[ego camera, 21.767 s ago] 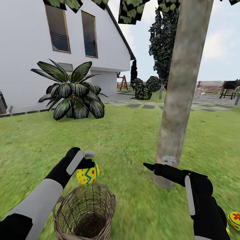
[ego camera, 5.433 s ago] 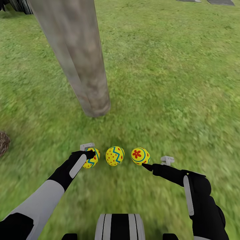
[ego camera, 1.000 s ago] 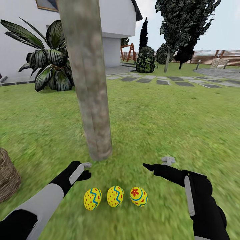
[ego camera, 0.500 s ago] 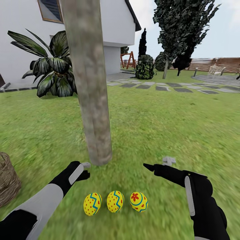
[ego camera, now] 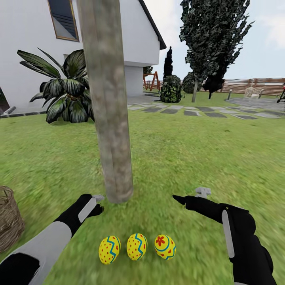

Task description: Take the three Easter eggs out of the wicker basket on the lawn in the garden, then place them on the lawn next to a single tree (choose any tree) so that all three eggs are next to the same tree and none are left in the basket.

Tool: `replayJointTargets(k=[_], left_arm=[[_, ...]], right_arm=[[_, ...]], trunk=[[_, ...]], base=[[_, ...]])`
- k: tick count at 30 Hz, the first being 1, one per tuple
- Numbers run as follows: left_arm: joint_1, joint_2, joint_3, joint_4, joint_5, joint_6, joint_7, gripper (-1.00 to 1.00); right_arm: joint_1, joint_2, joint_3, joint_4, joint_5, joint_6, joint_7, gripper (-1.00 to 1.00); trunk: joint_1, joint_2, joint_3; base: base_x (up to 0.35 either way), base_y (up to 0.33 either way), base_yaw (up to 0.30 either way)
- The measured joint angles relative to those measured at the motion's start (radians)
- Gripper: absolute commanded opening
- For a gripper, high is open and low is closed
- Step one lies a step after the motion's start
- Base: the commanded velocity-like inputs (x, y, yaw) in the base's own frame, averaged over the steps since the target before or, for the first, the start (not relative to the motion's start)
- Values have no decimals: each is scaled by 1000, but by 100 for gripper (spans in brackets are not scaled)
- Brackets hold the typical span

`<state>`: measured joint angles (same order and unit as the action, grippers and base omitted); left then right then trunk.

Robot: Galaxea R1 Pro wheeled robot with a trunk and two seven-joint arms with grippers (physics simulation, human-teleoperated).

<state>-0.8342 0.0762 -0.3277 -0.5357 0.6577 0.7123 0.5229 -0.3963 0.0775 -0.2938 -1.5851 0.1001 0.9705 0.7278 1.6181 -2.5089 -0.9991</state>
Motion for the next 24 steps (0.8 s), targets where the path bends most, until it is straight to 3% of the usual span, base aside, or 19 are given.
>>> replayJointTargets(k=[5, 8, 13, 24], left_arm=[[40, 11, 0, -23, 1, -40, -2, 100], [78, 15, 0, -51, 0, -57, -1, 100], [135, 17, -1, -102, -1, -67, 1, 100], [156, 37, -1, -125, -1, -70, 2, 100]], right_arm=[[3, -27, -6, 0, 0, 0, 0, 100], [5, -40, -33, 0, -1, 2, 0, 100], [8, -47, -56, 0, 0, 0, 1, 100], [26, -47, -60, 2, 2, -3, 1, 100]], trunk=[[-2, 1, 21], [-4, 2, 36], [-6, 3, 60], [-11, 6, 104]], base=[[0, 0, 0], [0, 0, 0], [0, 0, 0], [0, 0, 0]])
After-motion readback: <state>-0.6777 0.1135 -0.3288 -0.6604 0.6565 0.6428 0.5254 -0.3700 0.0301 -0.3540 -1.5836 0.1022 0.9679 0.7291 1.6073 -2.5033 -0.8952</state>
